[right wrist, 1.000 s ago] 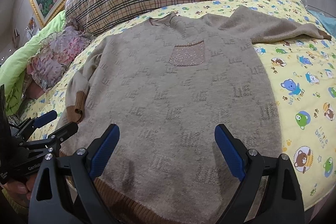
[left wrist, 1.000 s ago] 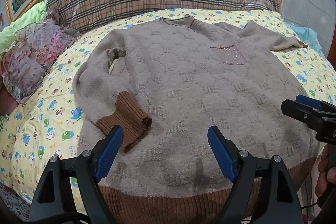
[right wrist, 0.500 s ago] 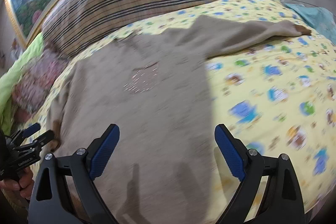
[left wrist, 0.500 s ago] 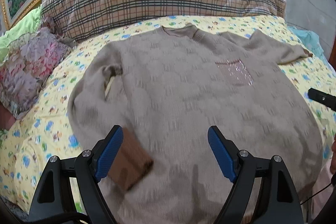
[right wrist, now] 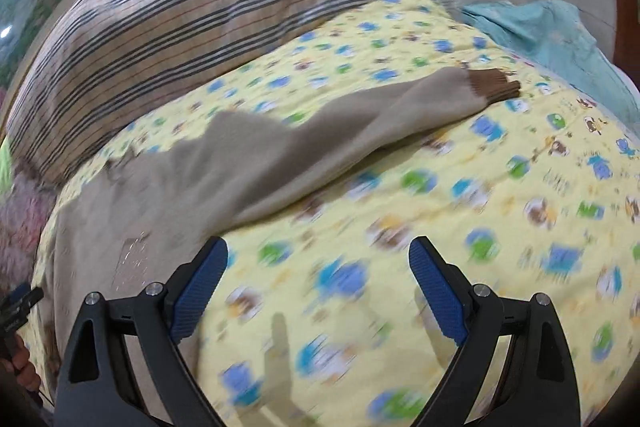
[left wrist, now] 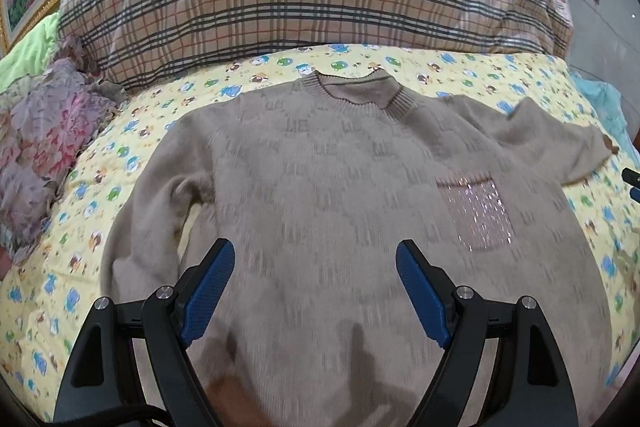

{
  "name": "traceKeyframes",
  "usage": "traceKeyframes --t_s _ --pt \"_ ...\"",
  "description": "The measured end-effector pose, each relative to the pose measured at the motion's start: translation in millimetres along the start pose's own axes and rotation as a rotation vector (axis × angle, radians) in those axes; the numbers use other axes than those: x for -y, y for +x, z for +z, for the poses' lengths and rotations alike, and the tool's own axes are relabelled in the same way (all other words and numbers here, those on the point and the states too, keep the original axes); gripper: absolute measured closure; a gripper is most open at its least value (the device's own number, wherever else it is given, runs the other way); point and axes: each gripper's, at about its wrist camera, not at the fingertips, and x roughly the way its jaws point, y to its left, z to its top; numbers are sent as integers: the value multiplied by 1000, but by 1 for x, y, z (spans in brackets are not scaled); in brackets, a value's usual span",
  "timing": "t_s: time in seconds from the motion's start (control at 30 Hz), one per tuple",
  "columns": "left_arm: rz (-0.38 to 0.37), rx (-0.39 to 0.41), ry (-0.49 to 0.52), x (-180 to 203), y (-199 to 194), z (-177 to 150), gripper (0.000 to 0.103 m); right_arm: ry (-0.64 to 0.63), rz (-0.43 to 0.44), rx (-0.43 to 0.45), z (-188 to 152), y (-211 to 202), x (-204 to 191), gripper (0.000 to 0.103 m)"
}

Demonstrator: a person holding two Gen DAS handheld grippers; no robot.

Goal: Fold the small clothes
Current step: 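Grasp the brown sleeve cuff with the right gripper and lift it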

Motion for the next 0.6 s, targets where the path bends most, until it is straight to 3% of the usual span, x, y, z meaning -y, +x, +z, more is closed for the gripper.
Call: traceKeyframes --t_s 0.33,0.47,0.53,0.6 --pt "-13 -30 1 9 56 49 20 359 -30 -31 73 61 121 11" --pt "-21 -57 12 21 80 56 20 405 -66 -5 98 83 144 12" --pt "-29 -73 14 24 87 57 20 383 -106 13 112 90 146 23" --pt "-46 -82 13 28 94 58 20 403 -122 -2 119 97 152 69"
